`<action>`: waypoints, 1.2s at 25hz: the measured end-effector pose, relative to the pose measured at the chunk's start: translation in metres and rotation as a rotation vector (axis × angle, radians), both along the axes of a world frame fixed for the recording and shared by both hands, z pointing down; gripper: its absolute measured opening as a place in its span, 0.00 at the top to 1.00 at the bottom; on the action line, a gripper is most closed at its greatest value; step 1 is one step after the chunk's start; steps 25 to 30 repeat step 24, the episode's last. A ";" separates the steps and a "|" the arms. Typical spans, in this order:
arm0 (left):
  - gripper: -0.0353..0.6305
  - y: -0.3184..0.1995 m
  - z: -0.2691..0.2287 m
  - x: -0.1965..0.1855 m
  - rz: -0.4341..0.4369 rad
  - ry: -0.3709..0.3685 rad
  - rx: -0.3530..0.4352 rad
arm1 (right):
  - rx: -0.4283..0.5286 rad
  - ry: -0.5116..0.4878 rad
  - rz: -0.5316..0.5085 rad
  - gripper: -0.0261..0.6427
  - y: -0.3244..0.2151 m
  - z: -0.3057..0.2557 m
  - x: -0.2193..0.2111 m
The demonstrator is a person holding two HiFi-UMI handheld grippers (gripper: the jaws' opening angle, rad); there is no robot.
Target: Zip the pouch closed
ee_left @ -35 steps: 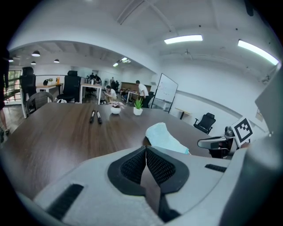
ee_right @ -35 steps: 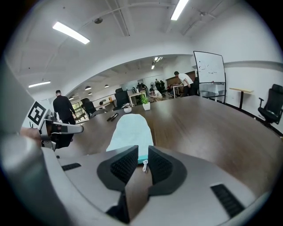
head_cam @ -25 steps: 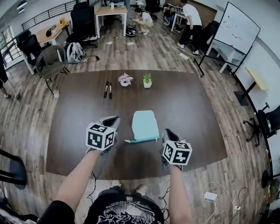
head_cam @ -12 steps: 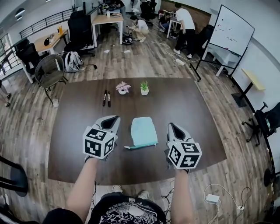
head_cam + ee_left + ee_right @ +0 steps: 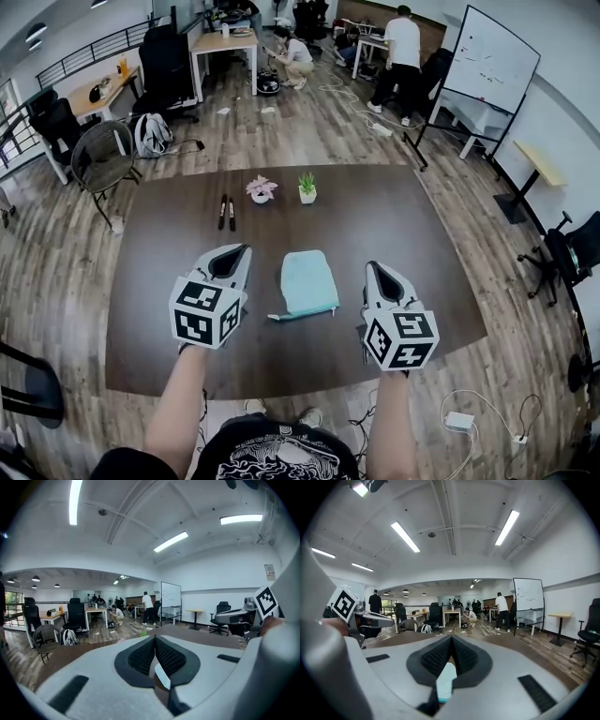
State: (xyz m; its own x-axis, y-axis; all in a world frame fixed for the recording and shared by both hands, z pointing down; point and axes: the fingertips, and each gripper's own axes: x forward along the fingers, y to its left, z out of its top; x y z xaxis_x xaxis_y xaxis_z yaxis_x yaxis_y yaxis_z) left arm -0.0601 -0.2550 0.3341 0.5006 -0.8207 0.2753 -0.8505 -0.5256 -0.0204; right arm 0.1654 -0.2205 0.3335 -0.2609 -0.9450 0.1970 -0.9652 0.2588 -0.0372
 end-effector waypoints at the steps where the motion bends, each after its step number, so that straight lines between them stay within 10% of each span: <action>1: 0.93 0.001 0.001 0.000 0.000 0.000 -0.002 | -0.002 0.005 -0.002 0.96 0.001 0.001 -0.001; 30: 0.93 0.012 0.014 -0.003 -0.010 0.005 -0.043 | -0.012 -0.003 -0.041 0.97 0.005 0.007 -0.018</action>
